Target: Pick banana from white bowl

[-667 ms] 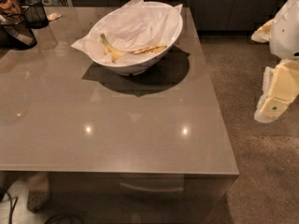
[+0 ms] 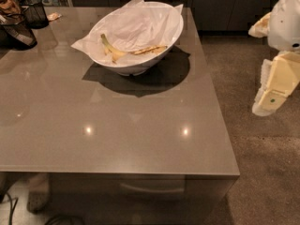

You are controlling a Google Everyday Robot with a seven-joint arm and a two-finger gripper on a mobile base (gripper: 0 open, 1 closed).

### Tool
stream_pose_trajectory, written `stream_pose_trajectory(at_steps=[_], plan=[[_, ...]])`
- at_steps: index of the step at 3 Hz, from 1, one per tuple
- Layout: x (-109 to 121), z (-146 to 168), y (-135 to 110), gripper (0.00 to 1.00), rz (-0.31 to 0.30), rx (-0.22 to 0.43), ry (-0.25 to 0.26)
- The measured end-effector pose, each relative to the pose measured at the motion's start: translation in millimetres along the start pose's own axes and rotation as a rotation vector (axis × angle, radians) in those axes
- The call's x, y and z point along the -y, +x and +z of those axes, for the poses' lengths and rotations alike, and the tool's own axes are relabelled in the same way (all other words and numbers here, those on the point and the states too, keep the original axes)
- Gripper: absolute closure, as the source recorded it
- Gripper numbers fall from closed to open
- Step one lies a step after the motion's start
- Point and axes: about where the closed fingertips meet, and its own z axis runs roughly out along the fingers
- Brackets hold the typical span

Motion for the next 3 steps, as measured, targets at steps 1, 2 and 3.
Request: stream_pose_trajectory(at_steps=[1,2,3], plan=[[13.1,-2.2,-22.3,0.00,-0.061,0.018,-0.038],[35.4,5.4,-55.5,0.00,-0.129,0.035,-0.054],[40.1,5.7,-59.4,0.00,-0.129,0.047,-0.034]])
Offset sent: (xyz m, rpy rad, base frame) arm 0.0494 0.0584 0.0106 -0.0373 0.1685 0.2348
